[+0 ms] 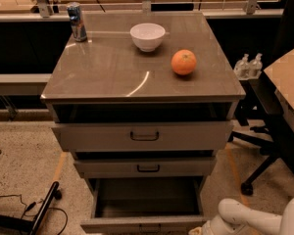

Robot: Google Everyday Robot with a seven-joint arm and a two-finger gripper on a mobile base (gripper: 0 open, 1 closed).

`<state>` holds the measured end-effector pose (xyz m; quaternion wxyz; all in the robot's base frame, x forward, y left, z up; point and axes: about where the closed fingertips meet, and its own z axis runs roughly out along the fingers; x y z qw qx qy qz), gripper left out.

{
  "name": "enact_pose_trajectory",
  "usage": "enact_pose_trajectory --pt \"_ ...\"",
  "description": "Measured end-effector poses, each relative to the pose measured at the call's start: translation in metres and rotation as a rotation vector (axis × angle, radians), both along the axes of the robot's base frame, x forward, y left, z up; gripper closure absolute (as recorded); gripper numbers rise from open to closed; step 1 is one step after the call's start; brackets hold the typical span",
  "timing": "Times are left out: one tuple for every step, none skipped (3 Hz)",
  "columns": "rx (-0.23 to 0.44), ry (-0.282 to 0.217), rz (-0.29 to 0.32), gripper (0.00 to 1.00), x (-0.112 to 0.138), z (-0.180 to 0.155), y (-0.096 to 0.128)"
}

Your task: Close bottom drawer

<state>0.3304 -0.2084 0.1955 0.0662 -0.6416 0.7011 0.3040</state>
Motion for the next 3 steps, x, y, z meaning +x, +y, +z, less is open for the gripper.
enact_pose_trajectory --pt "0.024 0.017 0.018 0.41 -0.003 -0.016 0.004" --pt "0.056 -0.013 0.023 0.64 -0.003 -0.027 0.009" --pt "0.073 -0.064 0.001 0.87 0.003 -0.033 0.011"
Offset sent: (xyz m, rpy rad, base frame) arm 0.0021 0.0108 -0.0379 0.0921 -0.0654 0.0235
